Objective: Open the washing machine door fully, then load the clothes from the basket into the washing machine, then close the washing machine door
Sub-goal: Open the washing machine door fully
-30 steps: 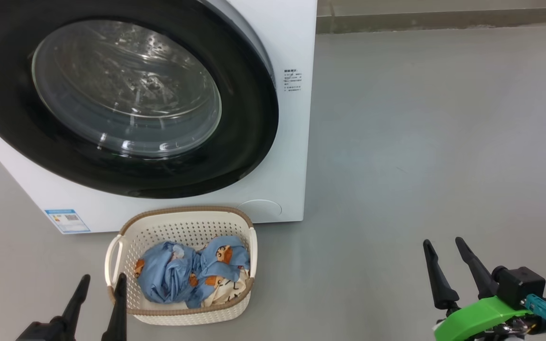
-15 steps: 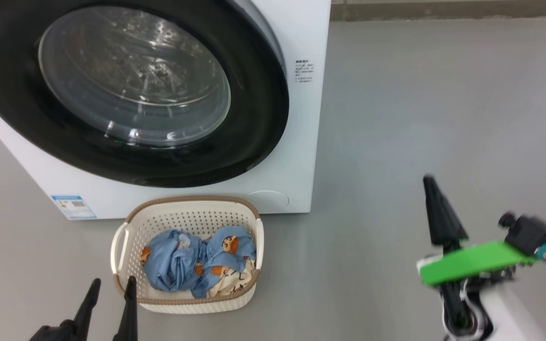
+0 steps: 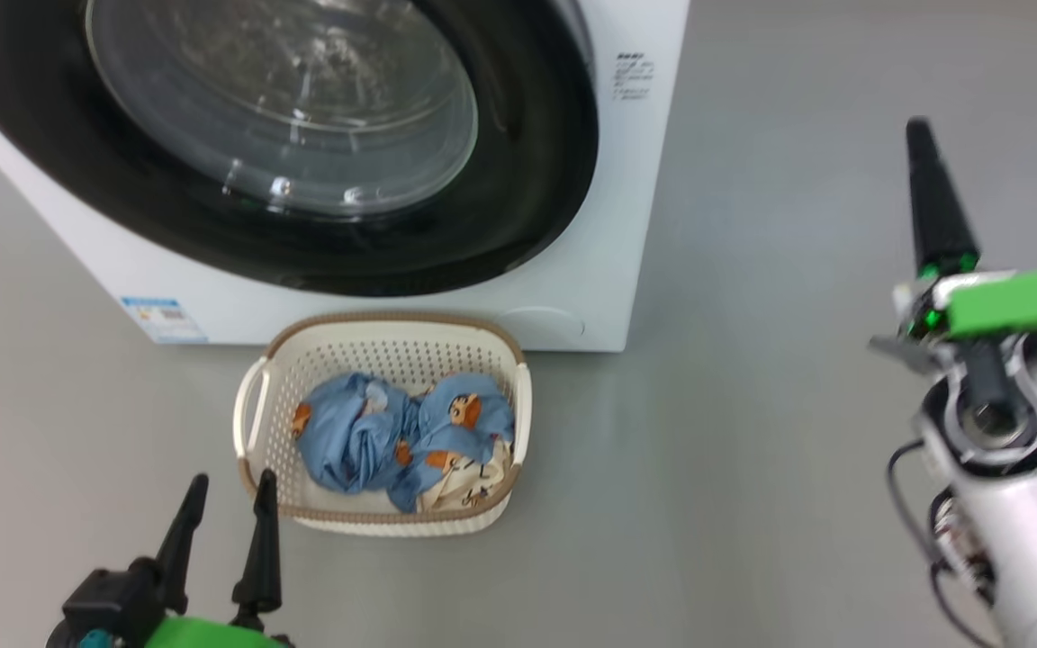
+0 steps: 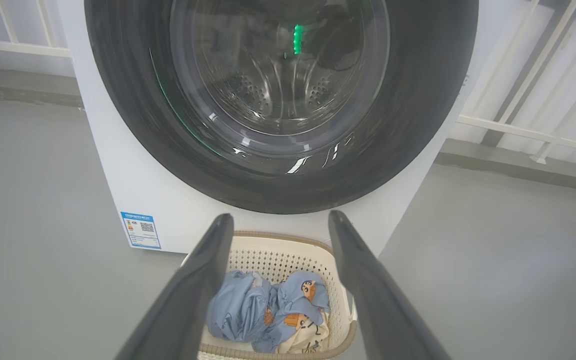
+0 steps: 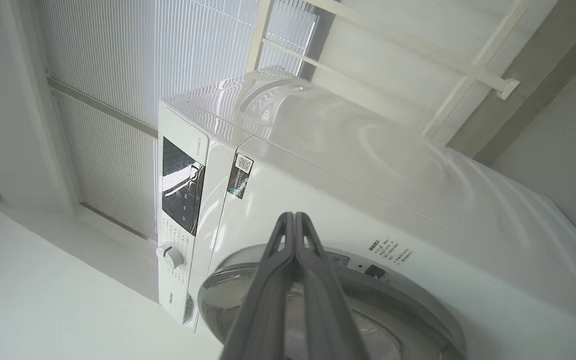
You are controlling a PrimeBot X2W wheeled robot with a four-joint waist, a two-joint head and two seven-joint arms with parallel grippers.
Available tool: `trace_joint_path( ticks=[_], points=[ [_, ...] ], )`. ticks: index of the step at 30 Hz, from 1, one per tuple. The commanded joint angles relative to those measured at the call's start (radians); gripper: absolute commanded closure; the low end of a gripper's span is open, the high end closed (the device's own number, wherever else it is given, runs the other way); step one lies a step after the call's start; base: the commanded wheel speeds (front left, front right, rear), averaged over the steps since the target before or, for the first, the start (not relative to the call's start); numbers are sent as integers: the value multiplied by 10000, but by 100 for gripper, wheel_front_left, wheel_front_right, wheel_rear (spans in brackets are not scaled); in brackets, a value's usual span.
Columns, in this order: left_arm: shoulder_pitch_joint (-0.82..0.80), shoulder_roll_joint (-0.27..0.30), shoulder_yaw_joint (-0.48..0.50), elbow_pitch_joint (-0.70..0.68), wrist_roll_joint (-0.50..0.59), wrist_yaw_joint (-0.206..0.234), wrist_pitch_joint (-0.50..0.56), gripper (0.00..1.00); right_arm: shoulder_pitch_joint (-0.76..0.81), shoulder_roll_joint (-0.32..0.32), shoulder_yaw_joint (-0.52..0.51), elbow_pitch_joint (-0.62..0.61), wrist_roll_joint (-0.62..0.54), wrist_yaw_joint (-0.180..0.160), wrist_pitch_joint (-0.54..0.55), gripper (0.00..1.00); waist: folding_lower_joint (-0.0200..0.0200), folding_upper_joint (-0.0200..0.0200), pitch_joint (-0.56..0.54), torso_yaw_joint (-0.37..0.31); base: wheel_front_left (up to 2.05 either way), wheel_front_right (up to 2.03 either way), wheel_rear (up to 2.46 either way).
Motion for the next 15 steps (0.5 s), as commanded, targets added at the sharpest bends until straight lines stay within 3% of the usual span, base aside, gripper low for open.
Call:
trace_joint_path(
  ticks=[1, 8, 15],
  points=[
    [-474, 95, 230, -326, -80, -21, -90, 0, -567, -237, 140, -269, 688, 46, 397, 100, -1, 0, 502, 380, 0, 0, 0],
    [-1076, 19, -220, -352, -219, -21, -90, 0, -1903, -1228, 127, 348, 2015, 46, 2967, 100, -1, 0, 1285, 994, 0, 0, 0],
    [-1521, -96, -735, -276, -309, -21, -90, 0, -2848, -1654, -18, 1262, 2696, 46, 5322, 100, -1, 0, 1842, 1541, 0, 0, 0]
  ],
)
